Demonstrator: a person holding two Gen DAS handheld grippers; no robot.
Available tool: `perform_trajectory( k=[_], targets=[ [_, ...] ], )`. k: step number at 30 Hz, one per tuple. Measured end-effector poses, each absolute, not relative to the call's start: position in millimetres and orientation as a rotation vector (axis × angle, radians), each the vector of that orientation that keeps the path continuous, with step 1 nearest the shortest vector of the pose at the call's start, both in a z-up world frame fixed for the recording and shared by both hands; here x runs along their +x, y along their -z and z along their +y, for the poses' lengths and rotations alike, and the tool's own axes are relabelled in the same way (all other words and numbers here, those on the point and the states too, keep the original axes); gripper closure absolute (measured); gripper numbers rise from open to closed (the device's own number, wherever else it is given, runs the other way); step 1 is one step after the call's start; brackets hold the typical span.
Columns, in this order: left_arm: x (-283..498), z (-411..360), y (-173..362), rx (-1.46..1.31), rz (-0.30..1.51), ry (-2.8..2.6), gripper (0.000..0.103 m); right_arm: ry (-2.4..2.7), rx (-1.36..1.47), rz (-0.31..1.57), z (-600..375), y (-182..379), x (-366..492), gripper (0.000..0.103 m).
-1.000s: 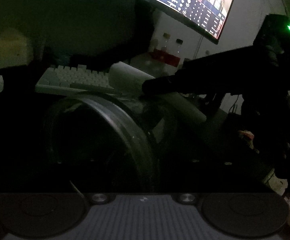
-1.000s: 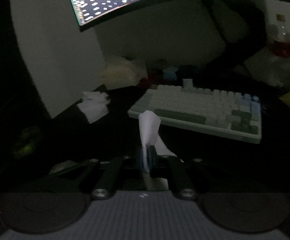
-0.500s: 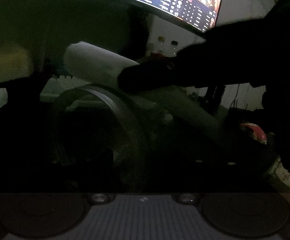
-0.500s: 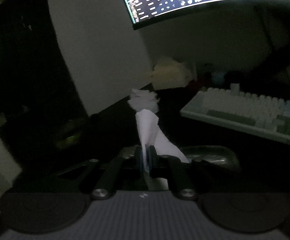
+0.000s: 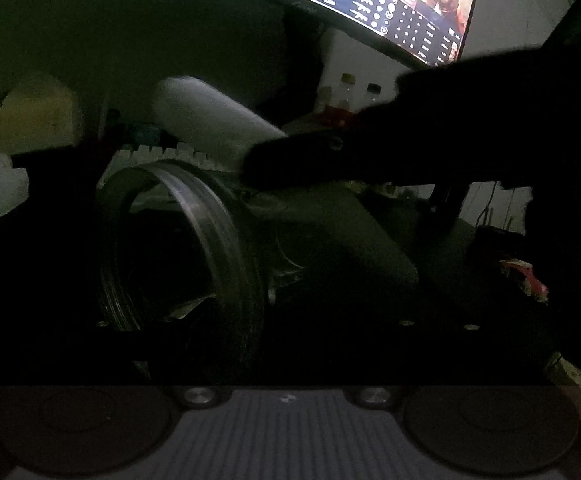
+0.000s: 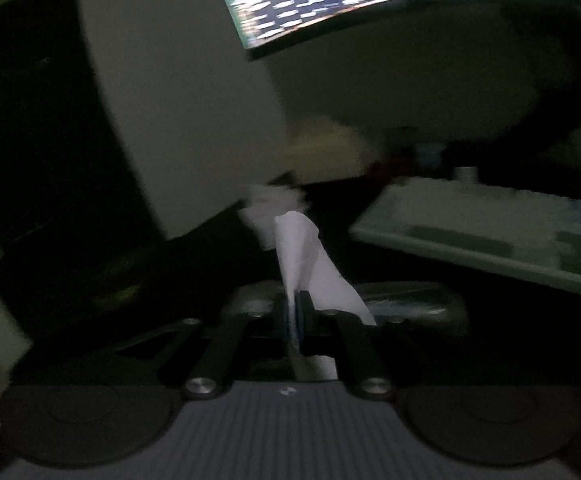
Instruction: Clean container
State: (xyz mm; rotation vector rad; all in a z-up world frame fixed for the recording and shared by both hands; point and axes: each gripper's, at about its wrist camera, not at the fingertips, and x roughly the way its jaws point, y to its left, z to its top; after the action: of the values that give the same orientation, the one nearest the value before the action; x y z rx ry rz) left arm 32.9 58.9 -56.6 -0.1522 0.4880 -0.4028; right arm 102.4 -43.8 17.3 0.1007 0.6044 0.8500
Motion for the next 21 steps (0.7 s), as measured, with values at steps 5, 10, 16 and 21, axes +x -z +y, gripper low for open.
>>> perform_trajectory(
  k=[5, 10, 16, 21],
  targets=[
    [29, 57, 59, -0.131, 0.459, 0.386, 0.044, -0.767, 0.155, 0.624, -71, -11, 122, 0.098],
    [30, 65, 59, -0.152, 0.455, 0.408, 0.083, -0.488, 0.253, 0.667, -132, 2, 162, 0.097],
    [40, 83, 58, -0.367, 0.453, 0.526, 0.095, -0.524, 0.314, 0.627, -161, -8, 152, 0.097],
    [24, 86, 45, -0.426, 0.416, 0.656, 0.096, -0.627, 0.261, 0.605, -149, -28, 123, 0.096]
  ],
)
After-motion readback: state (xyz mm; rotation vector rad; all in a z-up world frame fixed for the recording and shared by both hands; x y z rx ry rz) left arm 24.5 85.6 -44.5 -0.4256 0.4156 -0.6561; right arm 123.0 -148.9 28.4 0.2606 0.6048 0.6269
